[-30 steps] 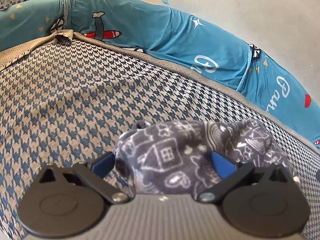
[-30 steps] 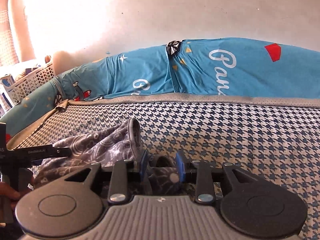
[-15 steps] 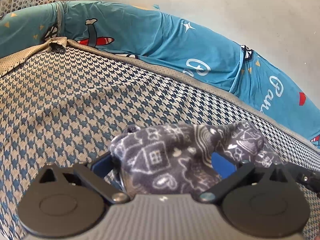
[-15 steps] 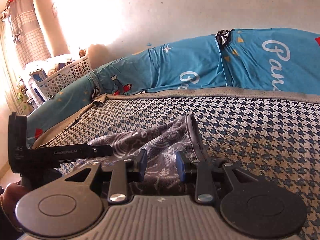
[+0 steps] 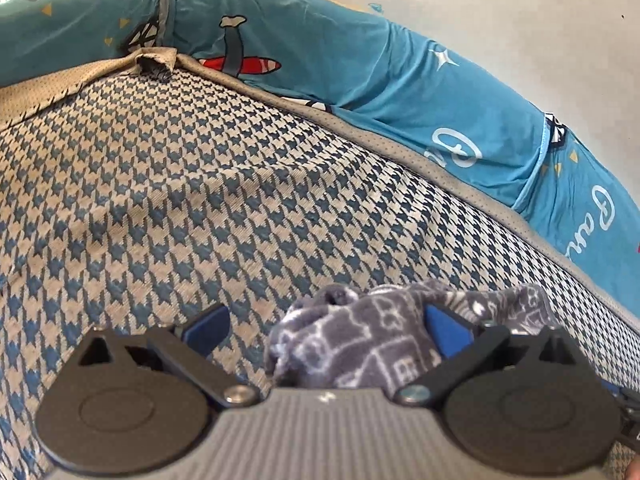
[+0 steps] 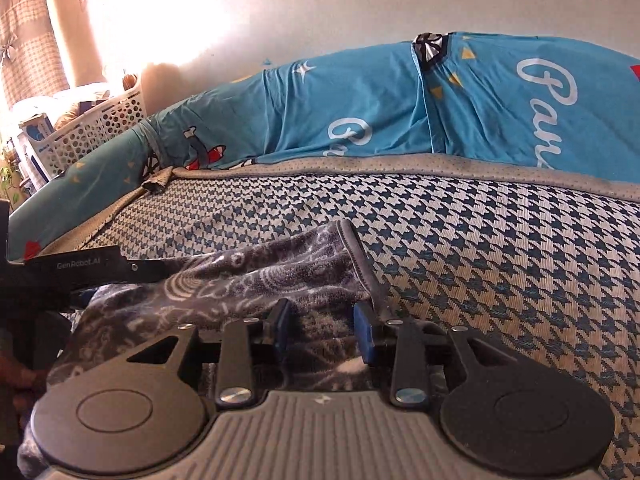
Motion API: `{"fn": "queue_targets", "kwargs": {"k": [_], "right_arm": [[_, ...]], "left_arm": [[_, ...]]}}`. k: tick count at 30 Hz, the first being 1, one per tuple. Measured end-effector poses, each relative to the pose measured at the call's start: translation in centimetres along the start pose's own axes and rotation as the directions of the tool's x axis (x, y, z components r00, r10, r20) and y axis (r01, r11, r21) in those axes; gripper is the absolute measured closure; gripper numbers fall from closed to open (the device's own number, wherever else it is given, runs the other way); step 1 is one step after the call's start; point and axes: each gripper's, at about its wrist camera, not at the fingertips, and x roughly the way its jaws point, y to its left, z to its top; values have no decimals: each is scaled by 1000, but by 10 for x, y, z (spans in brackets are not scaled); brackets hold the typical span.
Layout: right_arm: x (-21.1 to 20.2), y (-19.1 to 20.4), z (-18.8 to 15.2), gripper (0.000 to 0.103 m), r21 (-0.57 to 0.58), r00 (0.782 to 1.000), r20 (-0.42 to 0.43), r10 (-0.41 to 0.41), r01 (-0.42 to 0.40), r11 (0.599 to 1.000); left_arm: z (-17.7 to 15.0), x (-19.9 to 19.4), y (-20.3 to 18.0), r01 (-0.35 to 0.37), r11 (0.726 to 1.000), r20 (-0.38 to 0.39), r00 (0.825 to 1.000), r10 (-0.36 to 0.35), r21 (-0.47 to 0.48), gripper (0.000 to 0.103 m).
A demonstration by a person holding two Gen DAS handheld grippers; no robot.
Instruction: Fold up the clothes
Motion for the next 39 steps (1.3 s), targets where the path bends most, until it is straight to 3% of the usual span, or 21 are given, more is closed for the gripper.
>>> {"fn": "queue_targets", "kwargs": {"k": [14, 18, 24, 27, 32, 39], "right_arm": [[27, -16, -1, 71, 78, 999, -46, -6, 10, 997], [31, -15, -2, 70, 70, 999, -43, -19, 22, 997], [31, -16, -1, 70, 76, 999, -36, -20, 23, 997], [27, -13, 0, 68, 60, 999, -31, -21, 23, 998], [22, -9, 0, 68, 37, 999, -27, -26, 27, 999], [23, -7, 1, 67, 42, 999, -30, -39, 40, 998]], "left_arm": [[3, 34, -3, -54, 998, -36, 998, 55, 15, 0], [0, 41, -6, -73, 995, -16, 997, 74, 62, 0], [0, 39, -7, -76, 995, -7, 997, 77, 58, 0], [4, 29, -5, -58, 997, -2, 998, 58, 44, 0], [10, -8, -10, -85, 993, 62, 995, 79, 88, 0], [-4, -78, -23, 23, 987, 112, 993, -41, 157, 0]]}}
